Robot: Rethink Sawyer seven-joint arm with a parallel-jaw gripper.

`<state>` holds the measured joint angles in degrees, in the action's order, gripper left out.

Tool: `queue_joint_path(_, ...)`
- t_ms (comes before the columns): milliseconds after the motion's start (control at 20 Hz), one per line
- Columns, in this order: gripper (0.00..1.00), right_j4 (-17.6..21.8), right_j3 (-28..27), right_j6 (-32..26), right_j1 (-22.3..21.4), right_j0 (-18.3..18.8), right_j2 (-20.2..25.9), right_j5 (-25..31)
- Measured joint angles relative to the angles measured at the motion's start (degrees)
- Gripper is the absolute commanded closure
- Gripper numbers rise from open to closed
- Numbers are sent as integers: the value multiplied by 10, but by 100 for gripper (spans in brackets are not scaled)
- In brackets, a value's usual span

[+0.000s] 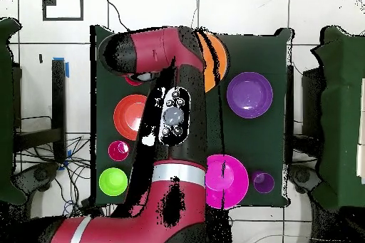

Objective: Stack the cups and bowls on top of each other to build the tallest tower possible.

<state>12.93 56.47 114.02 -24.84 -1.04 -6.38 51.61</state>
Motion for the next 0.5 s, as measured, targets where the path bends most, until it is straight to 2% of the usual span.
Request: queue_joint_path(500, 100, 0, -4, 0, 2, -2, -20, -18)
